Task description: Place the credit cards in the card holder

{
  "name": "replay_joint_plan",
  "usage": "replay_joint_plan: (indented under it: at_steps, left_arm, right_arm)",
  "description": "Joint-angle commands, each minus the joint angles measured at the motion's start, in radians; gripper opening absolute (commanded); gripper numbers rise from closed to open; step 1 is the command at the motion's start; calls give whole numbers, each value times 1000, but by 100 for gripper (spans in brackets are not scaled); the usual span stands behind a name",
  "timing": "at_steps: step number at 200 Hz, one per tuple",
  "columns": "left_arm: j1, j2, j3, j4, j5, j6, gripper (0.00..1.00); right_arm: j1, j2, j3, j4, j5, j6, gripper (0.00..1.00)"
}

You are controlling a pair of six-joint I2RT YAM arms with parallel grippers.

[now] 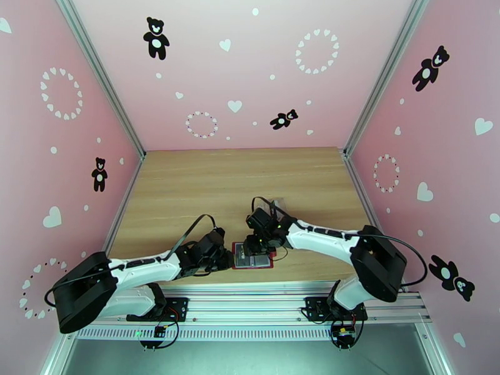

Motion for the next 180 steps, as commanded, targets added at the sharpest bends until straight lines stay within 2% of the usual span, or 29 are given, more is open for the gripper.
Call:
replay_joint_plan:
  at_steps: [1,38,92,180]
  left_arm:
    - [-11,-41,-8,-63,-44,0,25]
    - [-11,-52,-5,-72,-53,1,25]
    - [-10,-24,2,-61,-47,6,25]
    - [-11,-3,-7,-40,-40,6,25]
  right_arm:
    - [1,-82,31,-182,168,-52,37]
    - [-16,-136,42,-338,329,-76,41]
    - [-25,-119,6,-339,331,-78,42]
    - [-29,-45,-36,-244,267,-74,28]
